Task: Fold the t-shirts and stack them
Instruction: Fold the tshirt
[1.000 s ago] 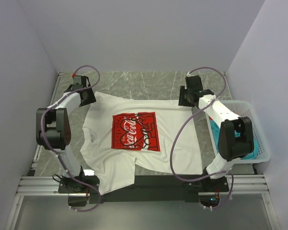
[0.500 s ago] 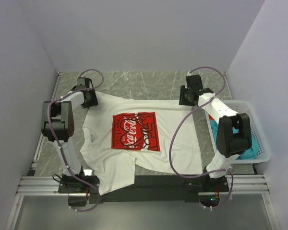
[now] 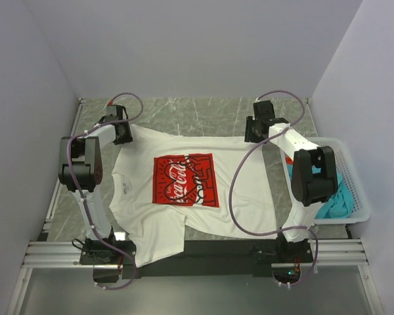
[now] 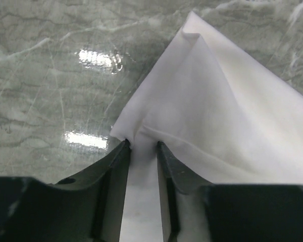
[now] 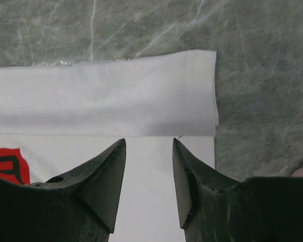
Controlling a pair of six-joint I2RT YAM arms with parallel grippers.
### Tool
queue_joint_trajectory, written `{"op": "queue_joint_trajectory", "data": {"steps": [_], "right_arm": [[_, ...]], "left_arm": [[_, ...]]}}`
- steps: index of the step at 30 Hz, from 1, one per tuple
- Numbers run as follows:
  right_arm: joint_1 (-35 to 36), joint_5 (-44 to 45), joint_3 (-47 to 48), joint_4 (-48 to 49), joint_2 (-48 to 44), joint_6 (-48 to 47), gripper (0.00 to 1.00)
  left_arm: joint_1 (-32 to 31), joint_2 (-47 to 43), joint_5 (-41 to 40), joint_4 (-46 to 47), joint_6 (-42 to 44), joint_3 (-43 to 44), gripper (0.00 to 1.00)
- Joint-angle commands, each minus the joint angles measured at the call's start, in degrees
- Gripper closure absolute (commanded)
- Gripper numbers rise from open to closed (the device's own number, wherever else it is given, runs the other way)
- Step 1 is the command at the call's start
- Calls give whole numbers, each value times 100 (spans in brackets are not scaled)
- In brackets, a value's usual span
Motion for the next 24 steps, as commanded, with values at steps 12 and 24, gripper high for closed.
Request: {"op": "queue_joint_trajectory", "data": {"steps": [12,24], "right_arm": [[-316,398,1792,-502,1462,668,48],[-475,864,3004,-1194,2394,1785,47]], "left_arm": [[10,188,36,-268,143,-129,99],[10,188,71,-320,116,-85,99]]}}
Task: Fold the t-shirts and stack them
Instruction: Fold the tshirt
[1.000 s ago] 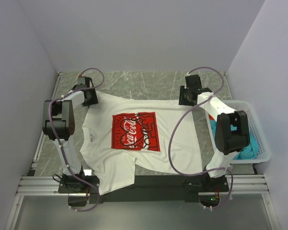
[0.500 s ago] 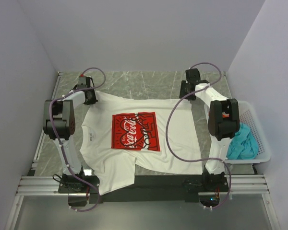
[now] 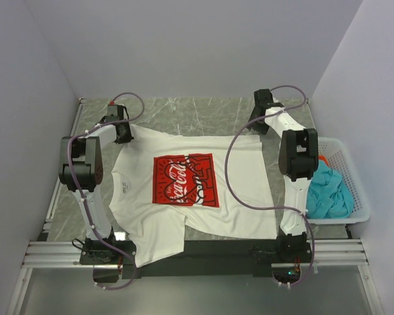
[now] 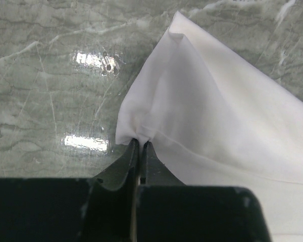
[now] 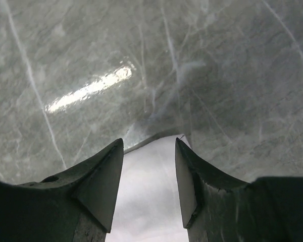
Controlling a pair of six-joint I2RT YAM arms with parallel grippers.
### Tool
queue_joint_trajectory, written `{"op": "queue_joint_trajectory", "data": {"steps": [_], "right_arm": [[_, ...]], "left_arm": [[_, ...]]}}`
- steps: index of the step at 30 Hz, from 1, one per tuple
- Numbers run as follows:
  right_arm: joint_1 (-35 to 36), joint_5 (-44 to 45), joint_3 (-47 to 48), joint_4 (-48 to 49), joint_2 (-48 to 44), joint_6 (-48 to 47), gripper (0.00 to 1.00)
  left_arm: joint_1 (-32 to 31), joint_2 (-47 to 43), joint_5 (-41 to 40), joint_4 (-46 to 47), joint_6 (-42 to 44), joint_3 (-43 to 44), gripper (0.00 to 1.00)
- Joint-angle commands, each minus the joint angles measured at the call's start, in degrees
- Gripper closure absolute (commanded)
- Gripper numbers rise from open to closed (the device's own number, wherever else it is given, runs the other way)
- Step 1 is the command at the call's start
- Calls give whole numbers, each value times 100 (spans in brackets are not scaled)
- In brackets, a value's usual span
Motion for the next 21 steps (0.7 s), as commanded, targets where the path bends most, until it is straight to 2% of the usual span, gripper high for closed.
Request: {"op": "queue_joint_trajectory", "data": {"steps": [1,5,12,17,21], "right_arm": [[-51,283,502,-483,171,393,47],[-51,292,354,-492,154,533,44],[-51,221,651,-922,338,569,43],[-68,143,819,-1125,540,481,54],[-112,19,960,-1178,637,367,55]], "left_arm": [[27,157,-36,-401,57,-94,99],[27,87,-54,-480,22,-155,99],[27,-72,-1,-524,-66,-297,99],[27,-54,96,-542,-110,-279,99],[27,-45,78,-542,-83,-270,99]]}}
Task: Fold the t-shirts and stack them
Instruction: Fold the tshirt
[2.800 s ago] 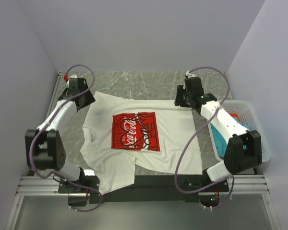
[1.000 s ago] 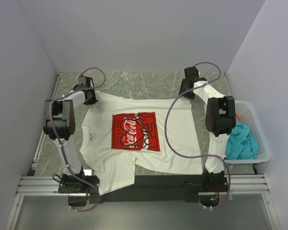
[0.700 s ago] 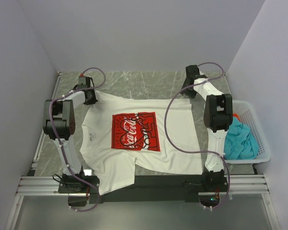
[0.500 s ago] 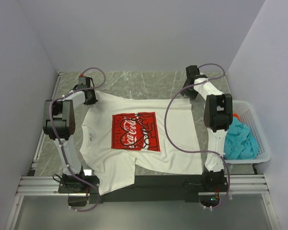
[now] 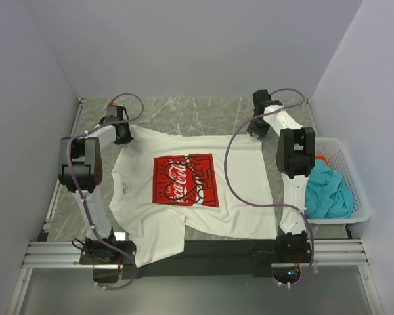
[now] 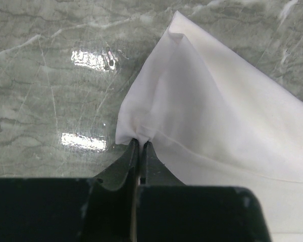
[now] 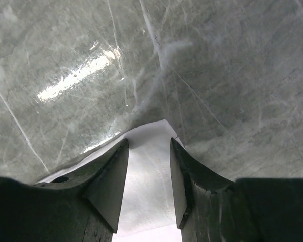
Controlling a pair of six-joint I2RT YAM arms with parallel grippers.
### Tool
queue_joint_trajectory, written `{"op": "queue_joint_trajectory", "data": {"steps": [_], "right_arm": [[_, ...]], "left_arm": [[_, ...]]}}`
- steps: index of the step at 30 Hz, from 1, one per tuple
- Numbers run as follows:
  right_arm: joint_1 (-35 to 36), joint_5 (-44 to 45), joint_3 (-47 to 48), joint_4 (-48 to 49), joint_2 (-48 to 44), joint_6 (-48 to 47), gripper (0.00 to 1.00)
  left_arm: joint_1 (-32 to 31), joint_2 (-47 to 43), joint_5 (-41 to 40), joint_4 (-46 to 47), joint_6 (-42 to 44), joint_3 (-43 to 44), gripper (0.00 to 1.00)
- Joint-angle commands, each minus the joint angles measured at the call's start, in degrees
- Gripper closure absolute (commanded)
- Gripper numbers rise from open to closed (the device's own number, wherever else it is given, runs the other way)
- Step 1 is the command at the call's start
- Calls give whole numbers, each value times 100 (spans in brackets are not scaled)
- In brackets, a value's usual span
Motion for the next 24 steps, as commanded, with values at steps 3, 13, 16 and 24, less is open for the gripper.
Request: {"op": "queue_joint_trajectory", "data": {"steps": [3,13,16,24], "right_arm": [[-73,-97,313,-188,167,-141,56],[-134,-307,726,-285,466,-281,93],[-134,-474,885,-320,572,-343,100],[-152,-501,15,734,-367,-501,100]], "left_arm": [[21,16,58,-573,15,-181,99],[21,-28,23,-564,33,-207,99],[21,-45,6,-573,15,-198,99],[301,-449,40,-485,-169,-207,99]]}}
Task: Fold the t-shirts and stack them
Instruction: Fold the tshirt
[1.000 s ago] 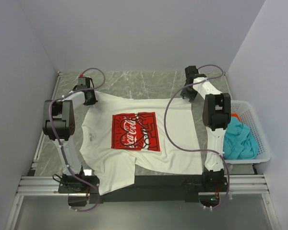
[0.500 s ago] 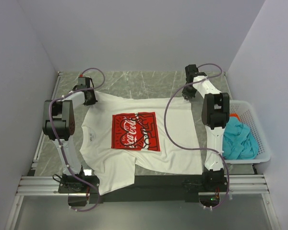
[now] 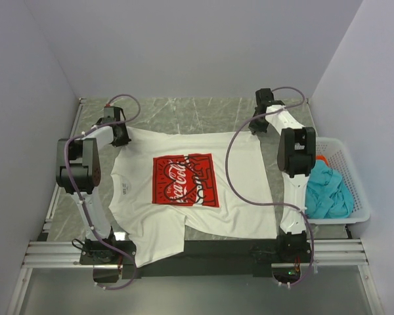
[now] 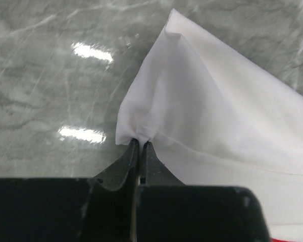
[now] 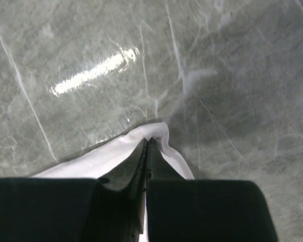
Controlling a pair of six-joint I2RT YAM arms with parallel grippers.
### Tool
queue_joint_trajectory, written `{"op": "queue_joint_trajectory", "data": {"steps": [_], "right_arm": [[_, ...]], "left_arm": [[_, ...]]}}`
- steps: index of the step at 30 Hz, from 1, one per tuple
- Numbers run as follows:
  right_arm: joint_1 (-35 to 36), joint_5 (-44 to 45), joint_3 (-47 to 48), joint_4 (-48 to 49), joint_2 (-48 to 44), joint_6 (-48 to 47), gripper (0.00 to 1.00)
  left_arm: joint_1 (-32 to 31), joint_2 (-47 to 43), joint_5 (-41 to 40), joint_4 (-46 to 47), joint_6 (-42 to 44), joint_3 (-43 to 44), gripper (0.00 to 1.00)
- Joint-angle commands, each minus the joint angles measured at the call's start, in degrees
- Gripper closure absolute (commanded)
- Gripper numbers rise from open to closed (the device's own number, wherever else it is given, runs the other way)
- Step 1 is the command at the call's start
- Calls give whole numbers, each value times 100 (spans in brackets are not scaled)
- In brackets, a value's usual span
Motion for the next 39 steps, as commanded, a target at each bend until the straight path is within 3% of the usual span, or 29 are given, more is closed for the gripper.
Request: {"op": "queue_joint_trajectory", "data": {"steps": [1,14,27,33,39], "right_arm": [[-32,30,-185,488,-613,-204,100],[-41,-128,-245,1049,-1281,-573,100],[-84,-453,-1256,1630,-1870,-512,100],[-84,-462,-1055,1490,-1888,-635,100],[-84,-462,-1151,1525,-2003,-697,100]], "left_arm": [[225,-364,56,-334,-119,-100,99],[296,-672,197,-193,-198,32,99],[322,-1613,47,-1,-788,-873,99],[314,-1376,-14,-44,-515,-417,99],[322,-1306,21,159,-550,-565,96]]}}
